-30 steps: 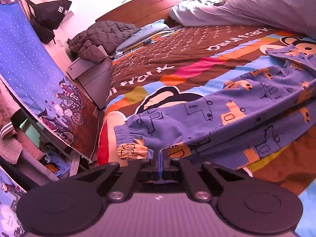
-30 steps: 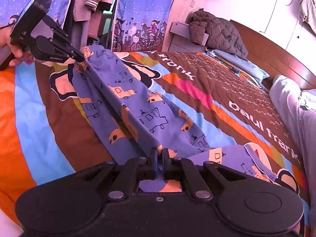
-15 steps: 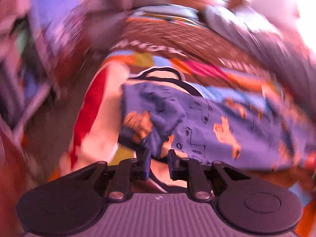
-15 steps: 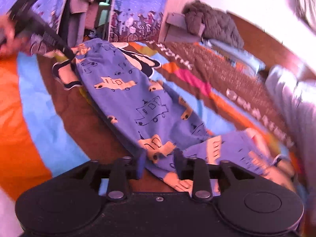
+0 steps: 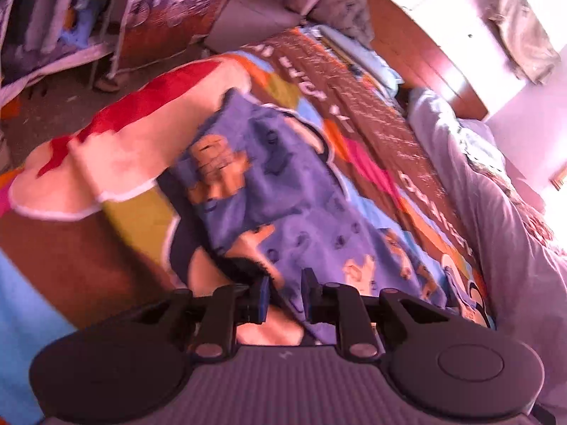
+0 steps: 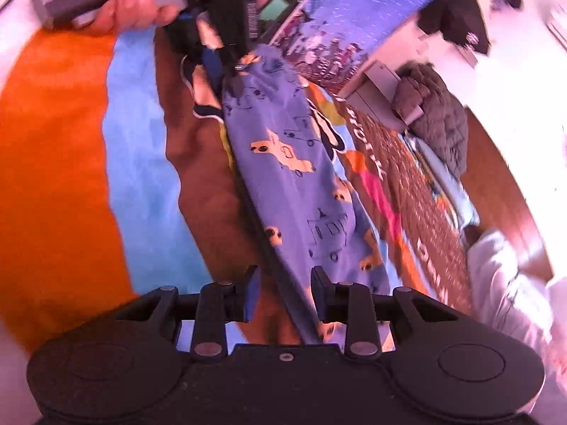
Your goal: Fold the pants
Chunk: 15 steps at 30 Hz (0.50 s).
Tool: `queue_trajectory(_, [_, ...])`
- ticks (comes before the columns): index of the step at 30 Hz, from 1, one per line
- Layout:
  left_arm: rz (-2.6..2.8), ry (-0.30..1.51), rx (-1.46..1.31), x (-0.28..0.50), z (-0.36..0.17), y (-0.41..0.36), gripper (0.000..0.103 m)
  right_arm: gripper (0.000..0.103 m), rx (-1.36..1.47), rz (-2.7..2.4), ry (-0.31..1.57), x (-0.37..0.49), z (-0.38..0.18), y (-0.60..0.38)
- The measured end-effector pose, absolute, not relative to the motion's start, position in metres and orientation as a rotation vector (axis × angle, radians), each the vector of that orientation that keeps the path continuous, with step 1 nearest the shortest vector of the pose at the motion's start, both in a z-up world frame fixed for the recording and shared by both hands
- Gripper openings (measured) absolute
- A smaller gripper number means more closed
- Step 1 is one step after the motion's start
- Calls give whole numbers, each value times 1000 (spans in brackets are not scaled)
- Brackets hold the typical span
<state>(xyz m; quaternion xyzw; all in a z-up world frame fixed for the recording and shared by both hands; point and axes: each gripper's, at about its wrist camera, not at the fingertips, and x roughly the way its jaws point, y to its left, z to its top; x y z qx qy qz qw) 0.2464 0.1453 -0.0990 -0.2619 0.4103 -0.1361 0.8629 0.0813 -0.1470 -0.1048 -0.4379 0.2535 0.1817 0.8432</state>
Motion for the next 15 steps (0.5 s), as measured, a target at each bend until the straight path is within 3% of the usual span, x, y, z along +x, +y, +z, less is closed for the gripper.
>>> queue_trajectory(7, [-313,807,-589,243,-92,143,18,24,-1047,397,505,103,-126,-129])
queue_trajectory(9, [-314,810,-614,244,-93,145,18,0,-1043,417,480,104,-126,-127])
queue_trajectory(13, [-324,838,-675,238,-96,155,19,0,-756,441,612,126,-100,-137])
queue_trajectory(15, [-350,839,-706,231,-95,158,29,0,-558,431,666,143,-80,-152])
